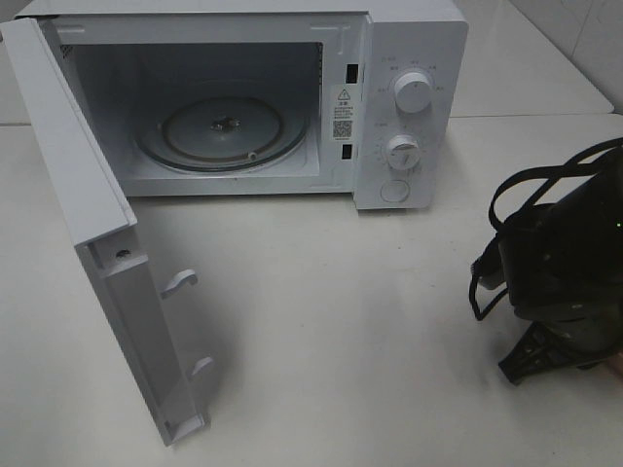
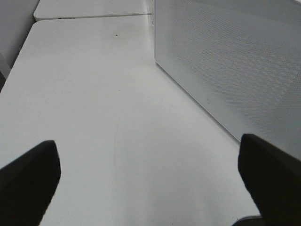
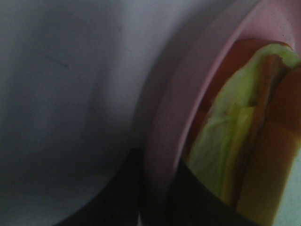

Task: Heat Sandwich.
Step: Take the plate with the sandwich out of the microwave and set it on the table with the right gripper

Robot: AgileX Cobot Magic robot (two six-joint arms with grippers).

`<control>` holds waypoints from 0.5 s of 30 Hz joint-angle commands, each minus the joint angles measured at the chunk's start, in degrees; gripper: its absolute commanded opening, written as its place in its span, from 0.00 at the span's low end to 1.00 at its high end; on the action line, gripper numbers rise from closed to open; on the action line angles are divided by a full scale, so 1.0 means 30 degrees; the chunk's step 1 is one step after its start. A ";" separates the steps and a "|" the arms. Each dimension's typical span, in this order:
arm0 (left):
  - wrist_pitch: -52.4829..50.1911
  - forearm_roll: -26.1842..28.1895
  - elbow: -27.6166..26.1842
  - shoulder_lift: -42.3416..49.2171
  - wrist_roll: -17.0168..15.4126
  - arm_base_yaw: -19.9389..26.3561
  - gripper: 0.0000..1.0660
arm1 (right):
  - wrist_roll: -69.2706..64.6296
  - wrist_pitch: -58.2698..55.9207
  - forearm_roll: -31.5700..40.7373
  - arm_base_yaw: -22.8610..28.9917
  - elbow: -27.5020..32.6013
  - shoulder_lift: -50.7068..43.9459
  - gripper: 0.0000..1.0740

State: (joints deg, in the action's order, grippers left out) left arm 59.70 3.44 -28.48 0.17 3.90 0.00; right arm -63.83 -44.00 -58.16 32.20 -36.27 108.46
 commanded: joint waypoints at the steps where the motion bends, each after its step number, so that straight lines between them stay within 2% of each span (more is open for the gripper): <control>1: -0.0115 -0.0057 0.0038 0.0382 -0.0115 -0.0057 0.91 | -0.0153 -0.0420 -0.0439 -0.0095 -0.0153 0.0286 0.05; 10: -0.0115 -0.0057 0.0038 0.0382 -0.0115 -0.0057 0.91 | -0.0134 -0.0516 -0.0172 -0.0095 -0.0401 0.0286 0.11; 14: -0.0115 -0.0057 0.0038 0.0382 -0.0115 -0.0057 0.91 | 0.0153 -0.0516 0.0229 -0.0095 -0.0401 0.0267 0.18; 15: -0.0115 -0.0057 0.0038 0.0382 -0.0115 -0.0057 0.91 | 0.0382 -0.0516 0.0477 -0.0076 -0.0401 0.0153 0.23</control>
State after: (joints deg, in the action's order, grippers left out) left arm 59.70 3.44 -28.48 0.17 3.90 0.00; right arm -63.71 -44.63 -57.30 32.03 -37.47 109.26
